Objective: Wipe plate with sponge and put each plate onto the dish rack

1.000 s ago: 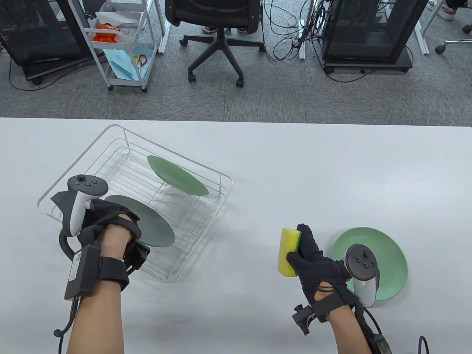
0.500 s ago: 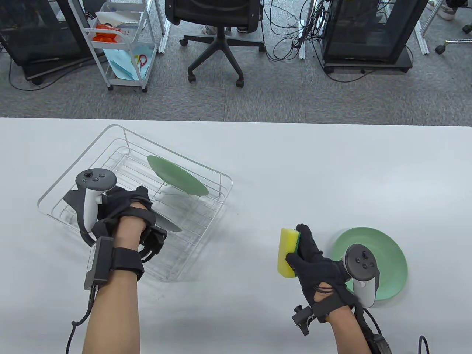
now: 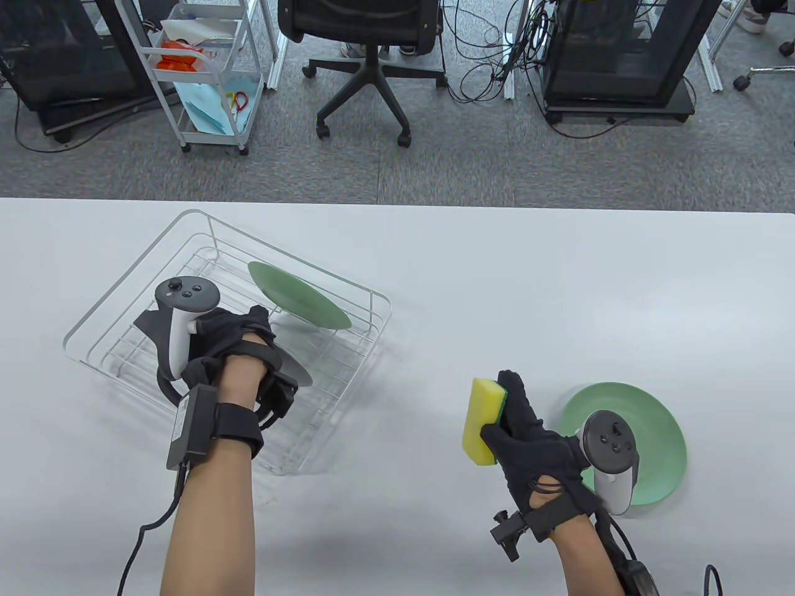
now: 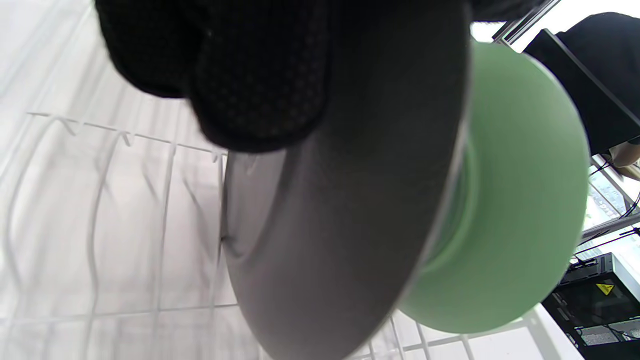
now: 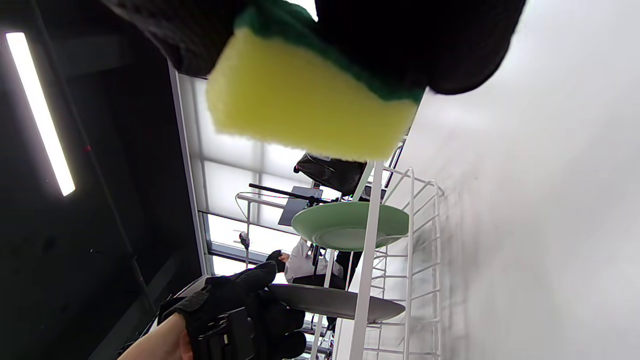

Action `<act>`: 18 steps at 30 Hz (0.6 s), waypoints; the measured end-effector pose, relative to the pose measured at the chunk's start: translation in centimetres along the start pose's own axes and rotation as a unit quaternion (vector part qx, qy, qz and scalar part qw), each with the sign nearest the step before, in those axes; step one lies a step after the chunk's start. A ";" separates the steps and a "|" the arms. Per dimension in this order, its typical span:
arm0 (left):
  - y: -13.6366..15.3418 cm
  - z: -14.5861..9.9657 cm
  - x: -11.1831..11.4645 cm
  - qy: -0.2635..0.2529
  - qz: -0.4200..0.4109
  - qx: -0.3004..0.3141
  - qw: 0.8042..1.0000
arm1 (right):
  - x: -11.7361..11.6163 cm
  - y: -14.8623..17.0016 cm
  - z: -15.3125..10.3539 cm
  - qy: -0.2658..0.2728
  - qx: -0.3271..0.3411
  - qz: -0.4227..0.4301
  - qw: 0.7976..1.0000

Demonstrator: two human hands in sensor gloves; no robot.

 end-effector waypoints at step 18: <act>2.2 -0.7 0.4 0.003 -0.013 0.006 1.000 | 0.0 -0.3 -0.3 0.004 0.011 -0.010 1.000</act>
Point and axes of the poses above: the tracker on the back of each hand, its own y axis roughly to the little-finger side, its own z axis roughly from the wrist to the fingertips, x = y × z, the point moved 1 cm from there along z, roughly from the wrist to the fingertips, and after that the axes turned 8 degrees about z, right-handed, at the moved point
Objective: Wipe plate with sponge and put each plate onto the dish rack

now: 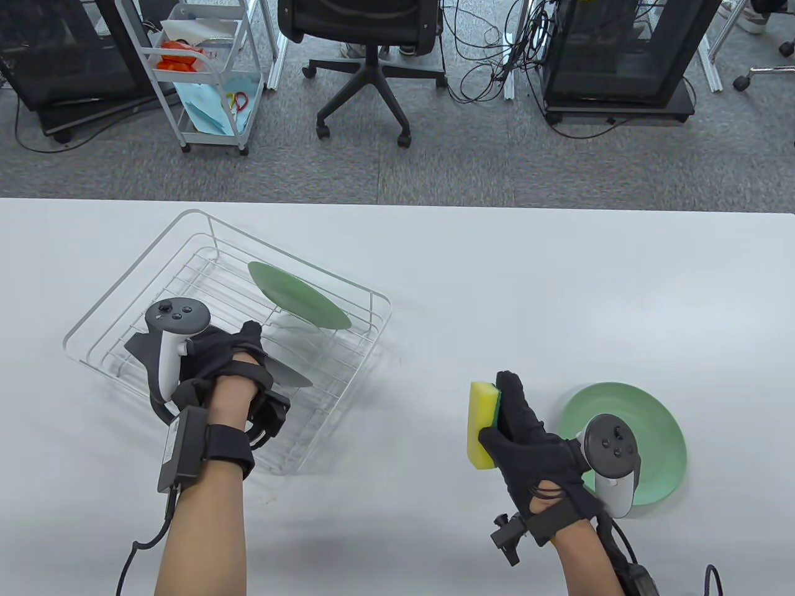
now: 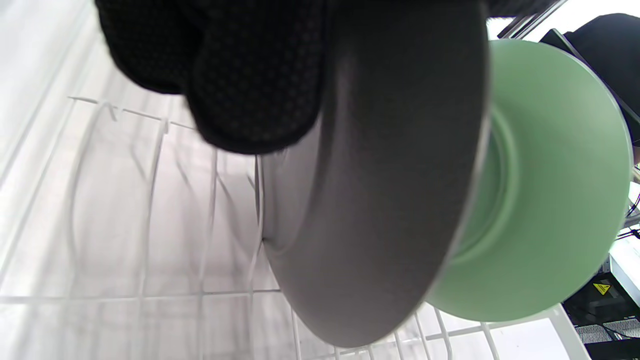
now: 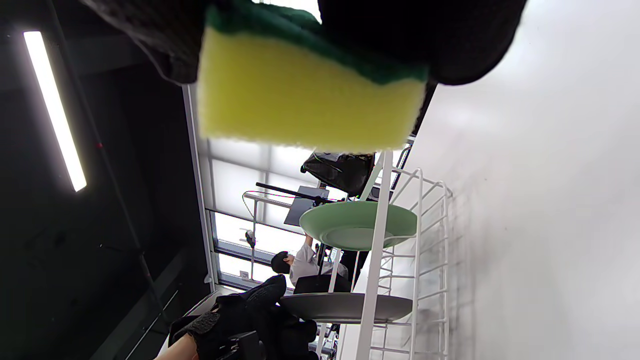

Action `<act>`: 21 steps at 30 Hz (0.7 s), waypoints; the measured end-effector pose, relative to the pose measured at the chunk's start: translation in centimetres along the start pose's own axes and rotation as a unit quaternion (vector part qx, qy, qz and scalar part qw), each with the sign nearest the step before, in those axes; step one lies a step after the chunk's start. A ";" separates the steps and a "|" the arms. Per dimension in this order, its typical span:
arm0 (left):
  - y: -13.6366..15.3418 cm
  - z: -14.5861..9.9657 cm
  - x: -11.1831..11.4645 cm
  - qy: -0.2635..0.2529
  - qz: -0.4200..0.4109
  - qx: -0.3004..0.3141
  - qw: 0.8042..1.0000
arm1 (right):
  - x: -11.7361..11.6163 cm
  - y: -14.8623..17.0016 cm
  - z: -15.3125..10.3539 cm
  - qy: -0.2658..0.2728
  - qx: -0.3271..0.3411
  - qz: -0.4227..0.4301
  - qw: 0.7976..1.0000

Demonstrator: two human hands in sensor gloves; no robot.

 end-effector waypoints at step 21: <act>-2.9 -6.9 -1.4 0.024 0.057 0.169 0.984 | 1.3 -0.5 -0.3 0.039 -0.009 -0.094 0.995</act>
Point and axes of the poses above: the tracker on the back of each hand, its own y axis roughly to the little-finger side, its own z axis roughly from the wrist to the fingertips, x = y × z, the point moved 1 cm from there along z, roughly from the wrist to the fingertips, and after that the axes turned 8 degrees about z, right-handed, at the moved point
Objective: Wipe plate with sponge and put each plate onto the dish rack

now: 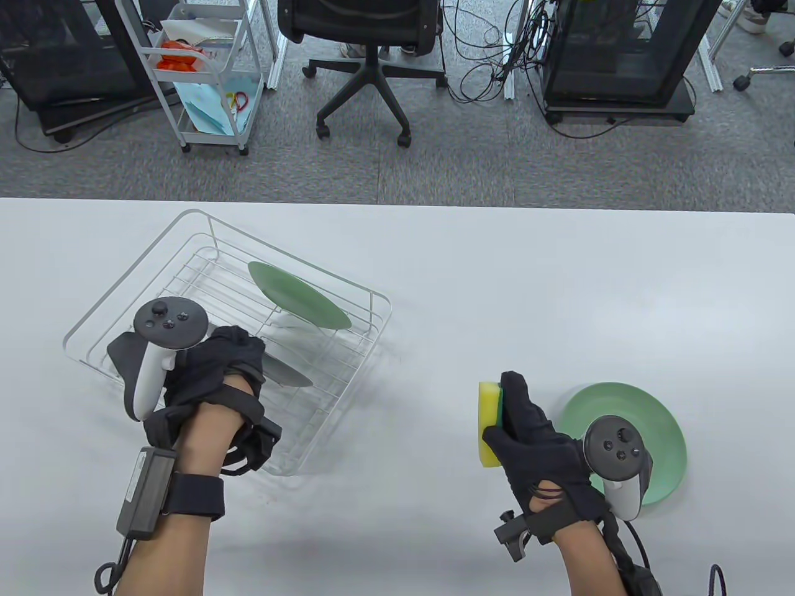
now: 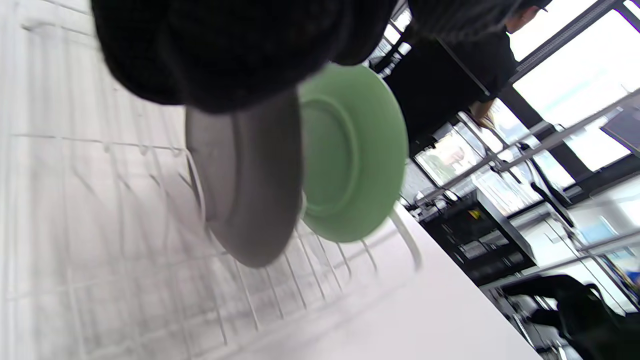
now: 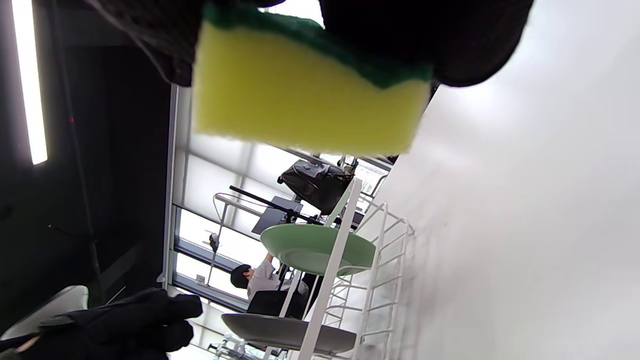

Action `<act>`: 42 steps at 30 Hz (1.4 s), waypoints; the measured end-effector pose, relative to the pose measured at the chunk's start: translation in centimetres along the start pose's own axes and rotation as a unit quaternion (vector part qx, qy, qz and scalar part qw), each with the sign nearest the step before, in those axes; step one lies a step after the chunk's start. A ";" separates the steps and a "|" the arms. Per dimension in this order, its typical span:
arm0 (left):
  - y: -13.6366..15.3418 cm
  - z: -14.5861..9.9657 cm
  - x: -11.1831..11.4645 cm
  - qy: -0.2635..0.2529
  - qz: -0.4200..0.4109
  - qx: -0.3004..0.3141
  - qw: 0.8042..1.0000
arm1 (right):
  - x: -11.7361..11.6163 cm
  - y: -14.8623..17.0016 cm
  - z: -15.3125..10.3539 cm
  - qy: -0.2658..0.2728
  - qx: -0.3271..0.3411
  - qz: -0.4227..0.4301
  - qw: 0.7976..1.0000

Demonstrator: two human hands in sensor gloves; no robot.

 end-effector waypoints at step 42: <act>-21.1 4.9 36.1 0.154 0.259 0.117 0.946 | 11.8 2.5 -4.4 0.229 -0.222 -0.118 0.940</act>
Point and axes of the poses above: the tracker on the back of each hand, its own y axis roughly to the little-finger side, its own z axis roughly from the wrist to the fingertips, x = y × z, the point moved 1 cm from there along z, roughly from the wrist to the fingertips, and after that the axes turned 8 degrees about z, right-handed, at the moved point
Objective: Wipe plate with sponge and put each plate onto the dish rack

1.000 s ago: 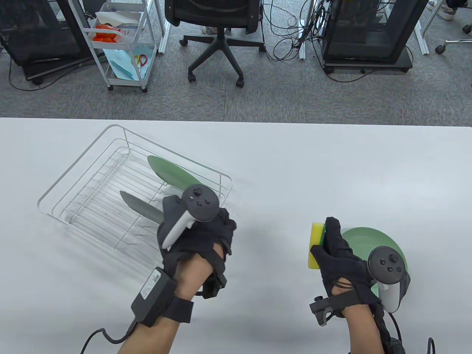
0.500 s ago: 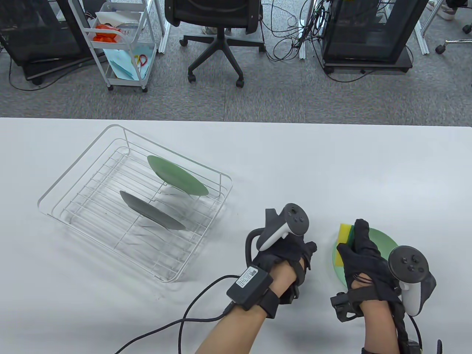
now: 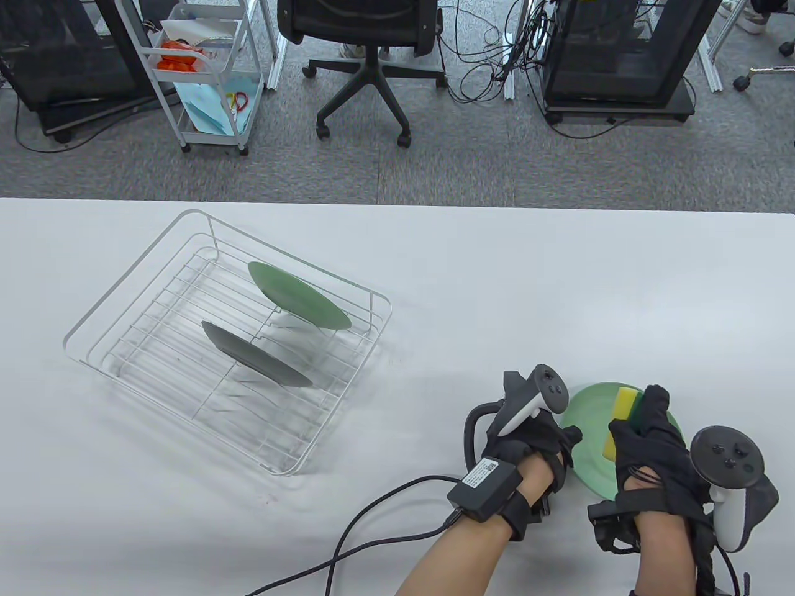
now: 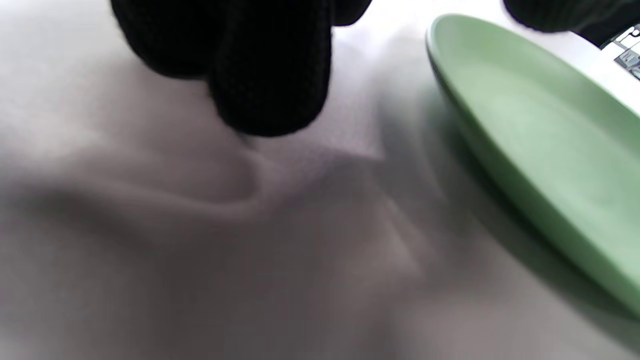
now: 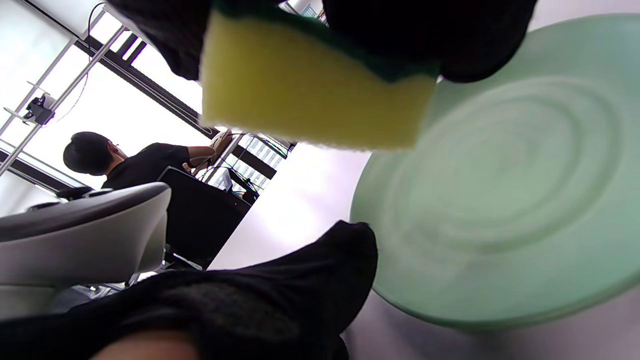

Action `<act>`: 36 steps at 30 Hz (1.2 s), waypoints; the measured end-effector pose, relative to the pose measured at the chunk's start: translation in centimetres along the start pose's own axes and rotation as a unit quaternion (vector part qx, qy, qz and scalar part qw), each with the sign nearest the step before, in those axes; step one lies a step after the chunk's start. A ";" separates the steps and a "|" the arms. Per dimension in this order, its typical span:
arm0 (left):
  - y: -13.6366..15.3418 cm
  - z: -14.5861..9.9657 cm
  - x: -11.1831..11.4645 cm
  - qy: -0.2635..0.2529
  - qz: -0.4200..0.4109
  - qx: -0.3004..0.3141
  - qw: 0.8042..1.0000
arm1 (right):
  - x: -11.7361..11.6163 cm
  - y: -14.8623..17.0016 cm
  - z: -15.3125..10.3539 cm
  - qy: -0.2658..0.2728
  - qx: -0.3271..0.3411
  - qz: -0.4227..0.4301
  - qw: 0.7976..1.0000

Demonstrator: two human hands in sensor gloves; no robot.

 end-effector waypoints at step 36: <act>4.3 0.1 -0.6 -0.041 -0.057 -0.043 0.997 | -0.9 -0.7 -0.3 -0.032 -0.002 -0.018 0.999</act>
Point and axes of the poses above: the tracker on the back of each hand, its own y axis roughly to the little-finger side, its own z axis roughly from the wrist to the fingertips, x = y × z, the point moved 1 cm from there along z, roughly from the wrist to the fingertips, and after that the axes turned 8 degrees about z, right-handed, at the moved point
